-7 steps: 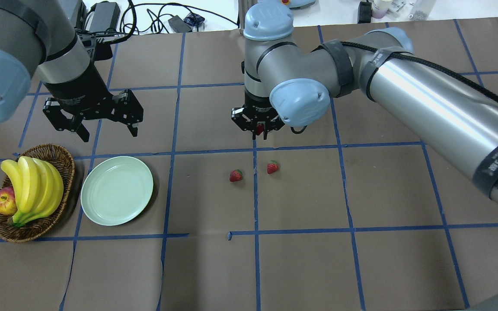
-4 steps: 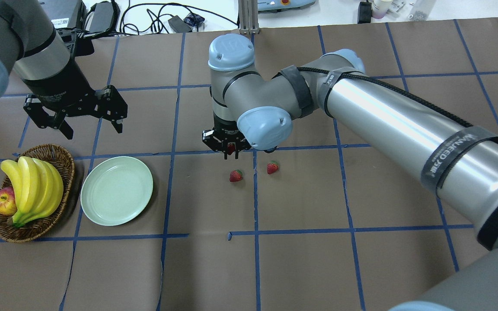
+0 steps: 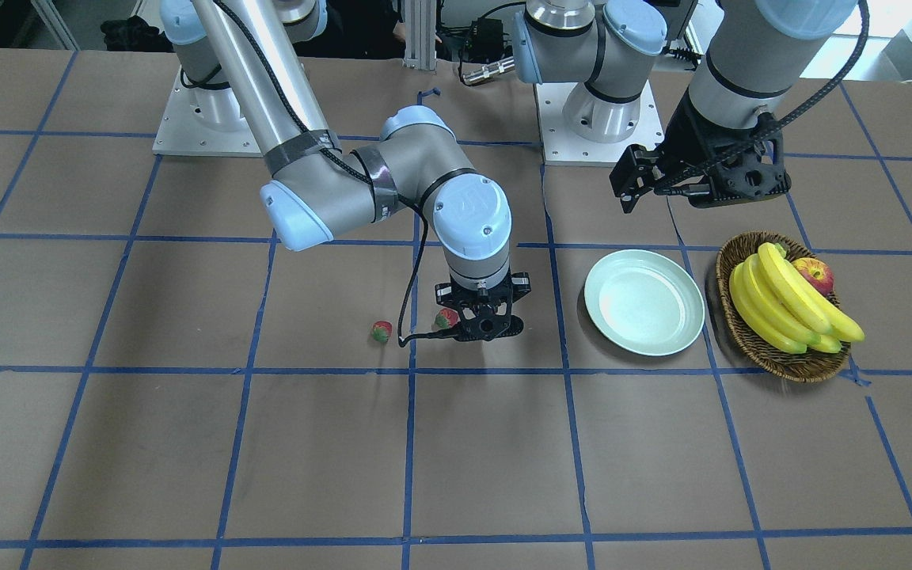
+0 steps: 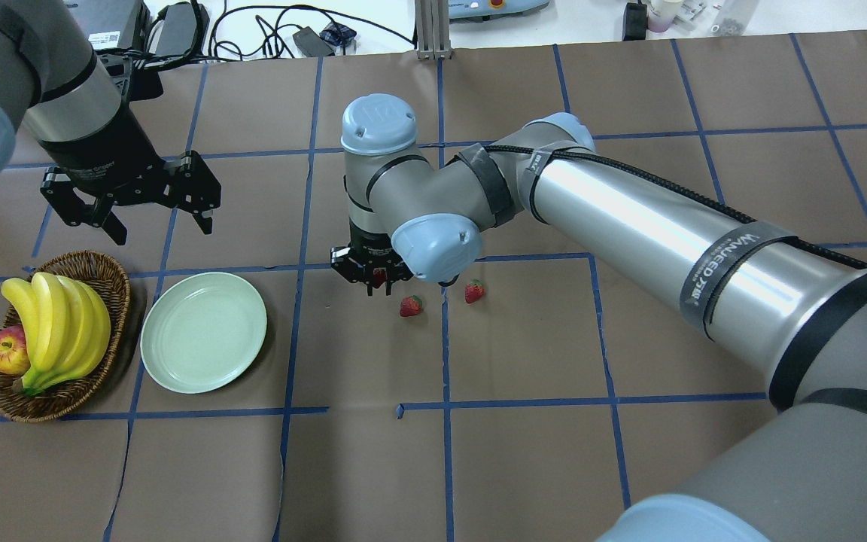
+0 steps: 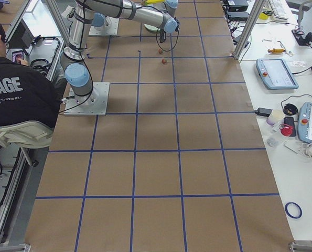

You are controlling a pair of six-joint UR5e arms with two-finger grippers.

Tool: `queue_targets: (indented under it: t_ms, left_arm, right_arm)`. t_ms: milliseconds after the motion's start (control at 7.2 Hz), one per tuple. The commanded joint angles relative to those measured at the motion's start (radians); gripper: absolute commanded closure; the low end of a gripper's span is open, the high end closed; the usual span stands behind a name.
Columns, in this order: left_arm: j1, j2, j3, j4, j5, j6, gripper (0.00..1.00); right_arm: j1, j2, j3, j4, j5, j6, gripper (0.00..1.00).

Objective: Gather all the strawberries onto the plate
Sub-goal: 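Carry the strawberry toward the plate and set it beside the first, then move the right gripper back down onto the last strawberry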

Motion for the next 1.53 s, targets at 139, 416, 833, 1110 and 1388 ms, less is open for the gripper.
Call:
queue_targets:
  t_ms: [139, 416, 833, 1110, 1388]
  left_arm:
    - [-0.003, 0.0, -0.004, 0.0, 0.0, 0.0, 0.0]
    - [-0.002, 0.0, -0.005, 0.0, 0.0, 0.0, 0.0]
    - [0.001, 0.0, -0.007, -0.002, 0.0, 0.0, 0.0]
    - [0.004, -0.001, -0.007, -0.002, 0.002, 0.0, 0.0]
    - [0.006, -0.001, -0.005, 0.0, 0.005, 0.0, 0.0]
  right_arm:
    - [0.015, 0.022, 0.009, -0.003, 0.008, 0.005, 0.63]
    - [0.015, 0.029, 0.009, -0.005, 0.006, 0.003, 0.48]
    - [0.013, 0.011, 0.001, -0.005, -0.012, 0.006, 0.2]
    - [0.003, -0.061, -0.001, 0.007, -0.099, -0.009, 0.0]
    - [-0.063, -0.13, 0.01, 0.062, -0.135, -0.012, 0.0]
